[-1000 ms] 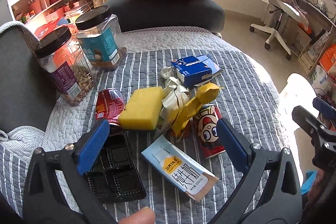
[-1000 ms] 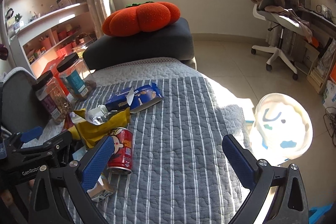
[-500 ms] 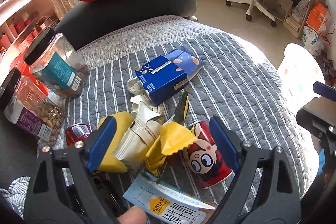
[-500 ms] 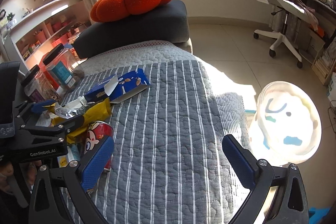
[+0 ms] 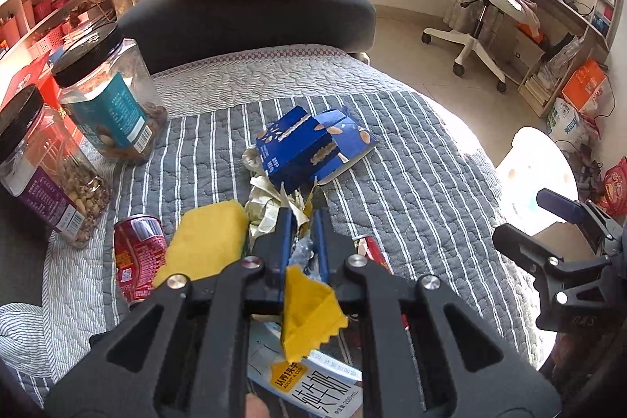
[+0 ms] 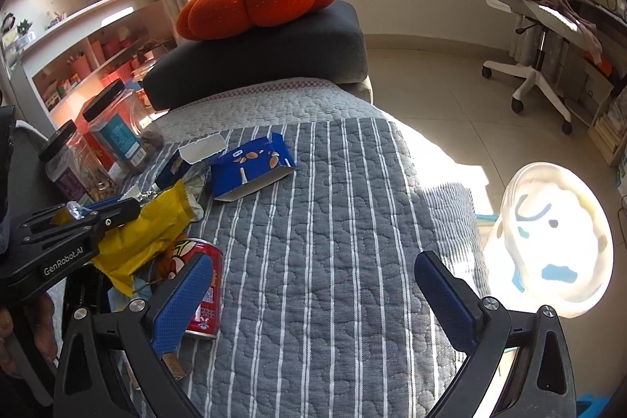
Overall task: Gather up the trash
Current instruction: 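Grasp the yellow chip bag with the left gripper, then grasp the blue almond biscuit box with the right gripper while the left holds the yellow bag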
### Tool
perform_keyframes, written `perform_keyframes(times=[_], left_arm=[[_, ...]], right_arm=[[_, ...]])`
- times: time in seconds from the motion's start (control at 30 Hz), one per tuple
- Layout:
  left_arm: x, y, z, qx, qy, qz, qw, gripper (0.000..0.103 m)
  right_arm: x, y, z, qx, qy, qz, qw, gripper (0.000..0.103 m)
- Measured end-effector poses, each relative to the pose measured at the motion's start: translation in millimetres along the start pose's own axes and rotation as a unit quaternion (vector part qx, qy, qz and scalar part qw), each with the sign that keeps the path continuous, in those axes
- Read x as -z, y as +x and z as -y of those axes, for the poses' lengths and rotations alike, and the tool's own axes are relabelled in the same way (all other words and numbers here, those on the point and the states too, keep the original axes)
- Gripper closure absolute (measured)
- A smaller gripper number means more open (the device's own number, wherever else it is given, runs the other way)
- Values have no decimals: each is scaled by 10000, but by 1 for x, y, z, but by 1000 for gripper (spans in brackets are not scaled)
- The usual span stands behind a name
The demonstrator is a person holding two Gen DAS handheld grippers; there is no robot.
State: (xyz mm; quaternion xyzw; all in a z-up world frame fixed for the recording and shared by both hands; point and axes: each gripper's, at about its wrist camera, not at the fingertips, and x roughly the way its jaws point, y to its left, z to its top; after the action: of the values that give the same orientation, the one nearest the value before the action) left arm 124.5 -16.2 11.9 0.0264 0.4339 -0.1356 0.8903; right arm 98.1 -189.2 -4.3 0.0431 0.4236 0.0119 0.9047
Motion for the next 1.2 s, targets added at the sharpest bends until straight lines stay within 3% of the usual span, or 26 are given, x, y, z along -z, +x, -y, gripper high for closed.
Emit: perform_keyframes(times=[0.13, 0.37, 0.57, 0.73, 1.0, 1.2], left_arm=[[-1, -22, -7, 228, -229, 283, 9991, 90], [-2, -46, -16, 32, -424, 800, 9959, 91], [-1, -41, -36, -285, -653, 871, 9936, 91], [2, -39, -49, -450, -772, 839, 9925, 91], [2, -46, -62, -526, -911, 933, 9901, 91], [0, -42, -75, -456, -1118, 812, 9894, 91]], right_arm=[[-1, 1, -6, 62, 31, 125, 9999, 0], [-9, -5, -22, 196, 88, 643, 9977, 0], [-13, 2, -39, 457, 174, 1000, 9938, 0], [-14, 13, -51, 534, 177, 969, 9937, 0], [-48, 63, -89, 90, -445, 380, 9982, 0], [-76, 117, -116, -442, -676, -536, 9953, 0]])
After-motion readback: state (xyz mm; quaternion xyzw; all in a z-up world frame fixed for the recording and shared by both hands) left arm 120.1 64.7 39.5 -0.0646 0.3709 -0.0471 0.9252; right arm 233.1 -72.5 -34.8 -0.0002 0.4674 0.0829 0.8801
